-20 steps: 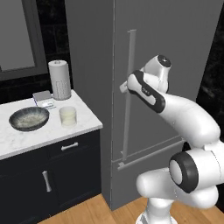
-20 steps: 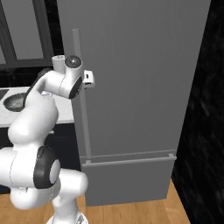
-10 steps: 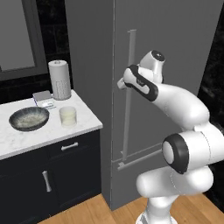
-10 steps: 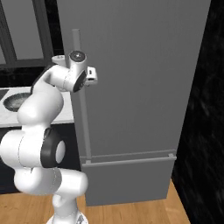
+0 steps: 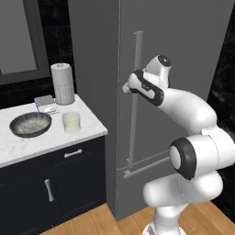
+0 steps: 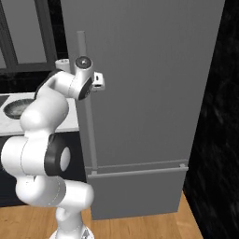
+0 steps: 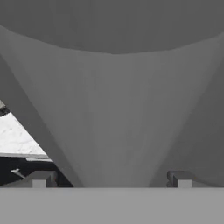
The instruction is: Grab a lemon wedge from the fridge and one ice cube from the ice bowl, and put them in the glass of lemonade.
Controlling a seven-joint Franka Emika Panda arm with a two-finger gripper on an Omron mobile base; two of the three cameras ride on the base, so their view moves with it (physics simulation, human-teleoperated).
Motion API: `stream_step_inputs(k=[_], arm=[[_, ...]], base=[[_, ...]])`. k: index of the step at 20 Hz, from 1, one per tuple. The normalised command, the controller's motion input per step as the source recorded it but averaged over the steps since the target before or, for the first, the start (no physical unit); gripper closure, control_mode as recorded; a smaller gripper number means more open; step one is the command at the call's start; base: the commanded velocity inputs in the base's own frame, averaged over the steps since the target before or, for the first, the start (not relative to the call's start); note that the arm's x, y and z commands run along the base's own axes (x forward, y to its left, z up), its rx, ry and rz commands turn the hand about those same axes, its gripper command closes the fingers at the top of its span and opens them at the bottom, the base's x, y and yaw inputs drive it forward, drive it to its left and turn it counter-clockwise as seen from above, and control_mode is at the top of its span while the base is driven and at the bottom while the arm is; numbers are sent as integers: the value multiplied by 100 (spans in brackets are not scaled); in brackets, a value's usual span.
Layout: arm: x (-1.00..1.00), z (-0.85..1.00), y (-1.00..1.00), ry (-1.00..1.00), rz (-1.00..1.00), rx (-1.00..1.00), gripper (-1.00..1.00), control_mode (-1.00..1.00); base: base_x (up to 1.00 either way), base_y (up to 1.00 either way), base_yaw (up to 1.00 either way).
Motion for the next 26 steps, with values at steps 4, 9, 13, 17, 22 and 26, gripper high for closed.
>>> stream_step_inputs(k=[4, 9, 13, 17, 22, 26], arm=[[34, -23, 9, -4, 1, 1, -100, -100], [41, -10, 12, 0, 0, 0, -100, -100], [31, -2, 12, 4, 0, 0, 100, -100], [33, 0, 0, 4, 0, -2, 100, -100], [9, 0, -9, -3, 0, -1, 100, -100], [-6, 0, -60, -7, -2, 0, 100, -100]], base=[[0, 0, 0], [0, 0, 0], [0, 0, 0], [0, 0, 0], [0, 0, 0], [0, 0, 0]])
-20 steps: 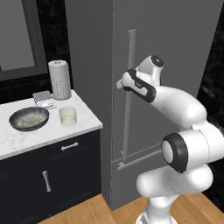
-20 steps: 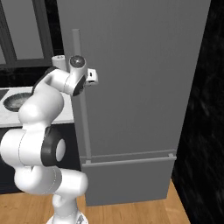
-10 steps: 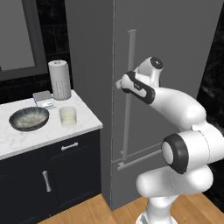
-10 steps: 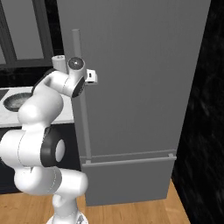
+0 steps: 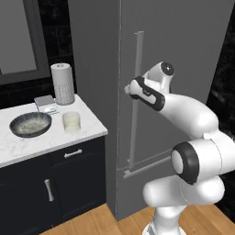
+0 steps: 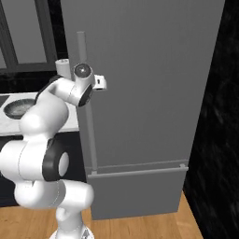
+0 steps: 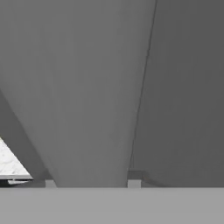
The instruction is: Grab a lemon wedge from the fridge and one ice cube from the ice bowl, and put them in the glass of lemonade.
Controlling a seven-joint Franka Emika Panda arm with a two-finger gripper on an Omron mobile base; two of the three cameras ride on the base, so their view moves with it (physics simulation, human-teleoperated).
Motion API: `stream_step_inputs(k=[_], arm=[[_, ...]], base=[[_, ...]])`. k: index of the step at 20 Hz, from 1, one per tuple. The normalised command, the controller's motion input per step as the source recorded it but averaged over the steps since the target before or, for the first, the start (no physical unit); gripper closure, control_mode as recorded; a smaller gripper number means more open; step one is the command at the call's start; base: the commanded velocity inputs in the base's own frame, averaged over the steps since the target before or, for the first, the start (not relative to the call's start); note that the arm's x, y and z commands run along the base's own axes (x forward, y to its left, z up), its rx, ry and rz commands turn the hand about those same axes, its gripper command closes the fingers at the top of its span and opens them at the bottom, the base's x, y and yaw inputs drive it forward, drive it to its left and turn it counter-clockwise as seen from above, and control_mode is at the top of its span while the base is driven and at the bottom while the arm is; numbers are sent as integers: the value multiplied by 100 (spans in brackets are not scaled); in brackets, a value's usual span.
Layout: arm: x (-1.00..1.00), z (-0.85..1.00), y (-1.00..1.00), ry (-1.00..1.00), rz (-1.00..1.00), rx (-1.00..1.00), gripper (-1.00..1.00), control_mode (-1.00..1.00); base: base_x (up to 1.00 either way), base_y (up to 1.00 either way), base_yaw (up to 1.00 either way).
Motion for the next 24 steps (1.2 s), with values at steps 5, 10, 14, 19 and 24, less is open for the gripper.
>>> stream_step_inputs(k=[5, 10, 14, 19, 24], arm=[[-32, 16, -99, 0, -9, 2, 100, -100], [-48, 27, -100, 0, -13, 11, 100, -100], [-54, 29, -100, 0, -16, 14, 100, -100], [-55, 21, -100, 0, -21, 14, 100, -100], [-55, 16, -100, 0, -26, 13, 100, -100]], base=[[0, 0, 0], [0, 0, 0], [0, 0, 0], [0, 0, 0], [0, 0, 0]])
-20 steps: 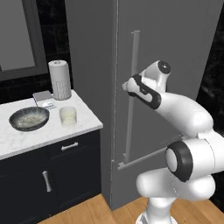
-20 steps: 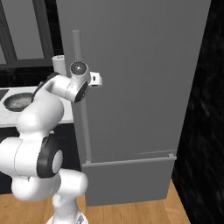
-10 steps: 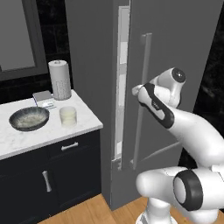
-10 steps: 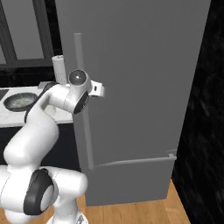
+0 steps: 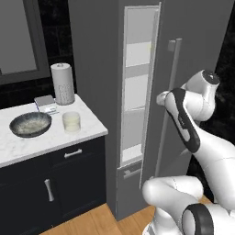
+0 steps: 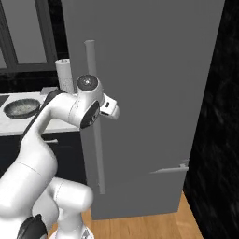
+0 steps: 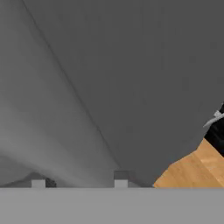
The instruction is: Grab a lemon wedge from the fridge and one ice cube from the ice bowl, and put them in the glass of lemonade.
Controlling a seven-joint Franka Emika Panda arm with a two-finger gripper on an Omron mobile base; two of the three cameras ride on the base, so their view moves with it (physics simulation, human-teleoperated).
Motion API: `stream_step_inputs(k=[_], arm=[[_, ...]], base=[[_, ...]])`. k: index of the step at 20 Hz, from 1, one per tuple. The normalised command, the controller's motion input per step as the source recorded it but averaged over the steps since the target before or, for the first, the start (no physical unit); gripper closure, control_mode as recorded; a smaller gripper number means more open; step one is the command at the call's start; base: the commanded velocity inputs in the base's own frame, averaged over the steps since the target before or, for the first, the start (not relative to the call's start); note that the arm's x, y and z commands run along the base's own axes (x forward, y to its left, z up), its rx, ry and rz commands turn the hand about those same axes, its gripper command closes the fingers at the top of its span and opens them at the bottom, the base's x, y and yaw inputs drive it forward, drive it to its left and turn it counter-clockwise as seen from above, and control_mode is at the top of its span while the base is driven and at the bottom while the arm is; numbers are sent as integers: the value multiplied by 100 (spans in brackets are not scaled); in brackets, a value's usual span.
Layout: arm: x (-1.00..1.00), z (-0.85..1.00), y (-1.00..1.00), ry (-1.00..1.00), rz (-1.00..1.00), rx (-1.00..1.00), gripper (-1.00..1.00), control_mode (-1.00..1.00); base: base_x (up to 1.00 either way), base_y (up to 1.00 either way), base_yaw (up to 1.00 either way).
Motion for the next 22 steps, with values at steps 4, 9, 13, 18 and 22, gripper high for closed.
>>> stream_step_inputs(k=[4, 9, 13, 18, 22], arm=[[-54, 4, -100, -3, -30, 10, 100, -100], [-70, -11, -83, -31, -23, 7, 100, -100], [-100, -9, -21, -28, -16, 4, 100, -100], [-90, 25, -2, -7, -14, 0, 100, -100], [-9, 67, 1, 10, -18, -8, -100, -100]], base=[[0, 0, 0], [0, 0, 0], [0, 0, 0], [0, 0, 0], [0, 0, 0]])
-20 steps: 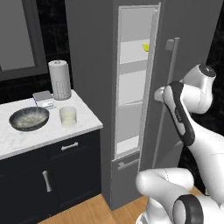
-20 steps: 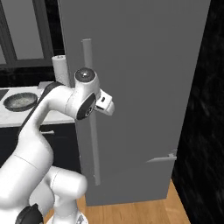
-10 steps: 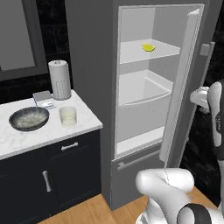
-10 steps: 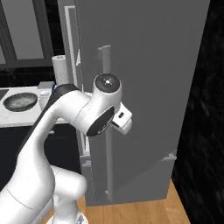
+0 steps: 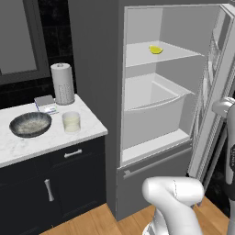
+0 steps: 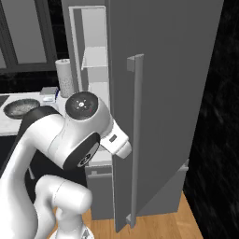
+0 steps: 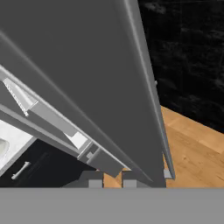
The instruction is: Grab a lemon wedge from the fridge and one ice cube from the ice bowl, and put them in the glass of lemonade.
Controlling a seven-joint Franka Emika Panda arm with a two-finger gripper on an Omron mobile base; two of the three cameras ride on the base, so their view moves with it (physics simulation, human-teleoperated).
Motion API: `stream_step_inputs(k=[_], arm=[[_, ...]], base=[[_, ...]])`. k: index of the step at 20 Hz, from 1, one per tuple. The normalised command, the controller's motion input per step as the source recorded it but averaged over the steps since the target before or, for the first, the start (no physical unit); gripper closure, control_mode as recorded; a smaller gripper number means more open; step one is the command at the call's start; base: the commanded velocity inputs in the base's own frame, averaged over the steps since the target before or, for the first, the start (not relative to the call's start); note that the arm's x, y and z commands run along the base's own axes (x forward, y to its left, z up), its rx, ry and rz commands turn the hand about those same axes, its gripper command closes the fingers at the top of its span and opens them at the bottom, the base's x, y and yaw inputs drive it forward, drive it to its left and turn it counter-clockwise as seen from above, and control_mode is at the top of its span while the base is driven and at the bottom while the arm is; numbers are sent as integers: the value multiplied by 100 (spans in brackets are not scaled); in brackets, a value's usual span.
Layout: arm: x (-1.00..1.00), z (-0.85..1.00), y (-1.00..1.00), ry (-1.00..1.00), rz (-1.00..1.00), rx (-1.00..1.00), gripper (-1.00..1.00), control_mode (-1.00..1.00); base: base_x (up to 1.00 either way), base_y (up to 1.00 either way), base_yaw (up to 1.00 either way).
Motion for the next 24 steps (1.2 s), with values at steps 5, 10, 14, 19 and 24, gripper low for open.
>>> stream_step_inputs(k=[5, 10, 14, 19, 24], arm=[[-13, 73, 31, 4, -17, -17, -100, -100], [51, 5, 51, 2, -23, -35, -100, -100], [93, -32, 4, 17, -25, -37, -100, -100], [100, -30, -25, 39, -21, -30, -100, -100], [35, 7, -67, 55, -26, -6, -100, -100]], base=[[0, 0, 0], [0, 0, 0], [0, 0, 0], [0, 0, 0], [0, 0, 0]])
